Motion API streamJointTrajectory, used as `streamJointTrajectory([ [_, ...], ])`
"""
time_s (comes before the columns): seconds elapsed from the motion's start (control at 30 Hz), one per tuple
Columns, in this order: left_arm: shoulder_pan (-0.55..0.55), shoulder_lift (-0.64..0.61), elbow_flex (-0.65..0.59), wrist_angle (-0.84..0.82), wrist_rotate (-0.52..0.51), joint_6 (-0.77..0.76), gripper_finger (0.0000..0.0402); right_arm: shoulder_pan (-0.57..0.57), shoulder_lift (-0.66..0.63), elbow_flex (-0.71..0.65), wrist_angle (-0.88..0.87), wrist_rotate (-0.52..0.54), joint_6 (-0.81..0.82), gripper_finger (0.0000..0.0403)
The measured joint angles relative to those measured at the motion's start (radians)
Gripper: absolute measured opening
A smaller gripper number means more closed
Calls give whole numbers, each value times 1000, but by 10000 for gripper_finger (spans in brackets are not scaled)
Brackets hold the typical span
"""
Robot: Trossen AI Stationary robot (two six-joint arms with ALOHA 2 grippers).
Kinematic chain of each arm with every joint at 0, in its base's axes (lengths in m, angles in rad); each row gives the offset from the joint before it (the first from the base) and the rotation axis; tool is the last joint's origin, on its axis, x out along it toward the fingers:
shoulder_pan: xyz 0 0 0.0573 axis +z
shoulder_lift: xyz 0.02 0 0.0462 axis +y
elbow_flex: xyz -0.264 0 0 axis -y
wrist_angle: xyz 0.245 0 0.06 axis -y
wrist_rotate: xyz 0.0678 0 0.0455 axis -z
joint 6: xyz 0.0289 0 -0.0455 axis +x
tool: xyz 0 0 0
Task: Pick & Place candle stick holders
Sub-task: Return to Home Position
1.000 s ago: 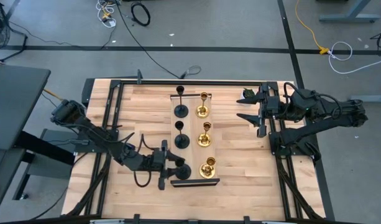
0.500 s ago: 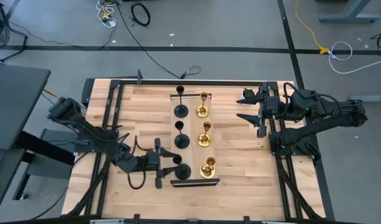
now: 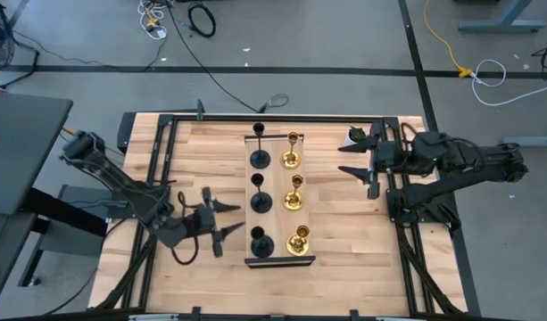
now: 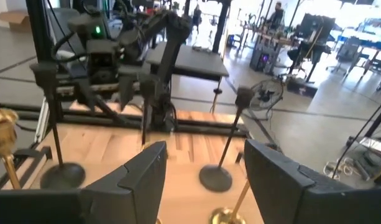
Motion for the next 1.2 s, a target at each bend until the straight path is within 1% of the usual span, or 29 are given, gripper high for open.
streamJointTrajectory([
  [0.1,-1,-28,0,-136,-93,-111,202,0,-6,-56,25,0,3,215],
  [0.2,-7,-73,0,-269,-137,-186,202,-7,-34,-121,51,16,11,215],
  [0.27,-8,-106,0,-334,-157,-217,202,-21,-63,-165,84,22,19,215],
  [0.37,-10,-165,0,-445,-161,-238,202,-42,-118,-234,133,21,26,215],
  [0.47,-5,-210,-5,-495,-192,-253,202,-65,-182,-313,196,15,28,215],
  [0.57,28,-248,-47,-495,-200,-234,202,-88,-238,-398,266,10,45,215],
  [0.73,83,-337,-181,-491,-166,-291,202,-126,-307,-536,353,-69,58,215],
  [0.87,92,-452,-282,-478,-166,-310,199,-164,-353,-613,378,-46,81,215],
  [0.93,92,-514,-337,-440,-160,-303,195,-185,-371,-654,406,-53,89,215],
  [1.07,92,-632,-463,-336,-116,-256,182,-225,-393,-750,512,-117,103,215],
  [1.2,92,-719,-596,-146,-69,-194,169,-263,-392,-866,681,-198,129,215],
])
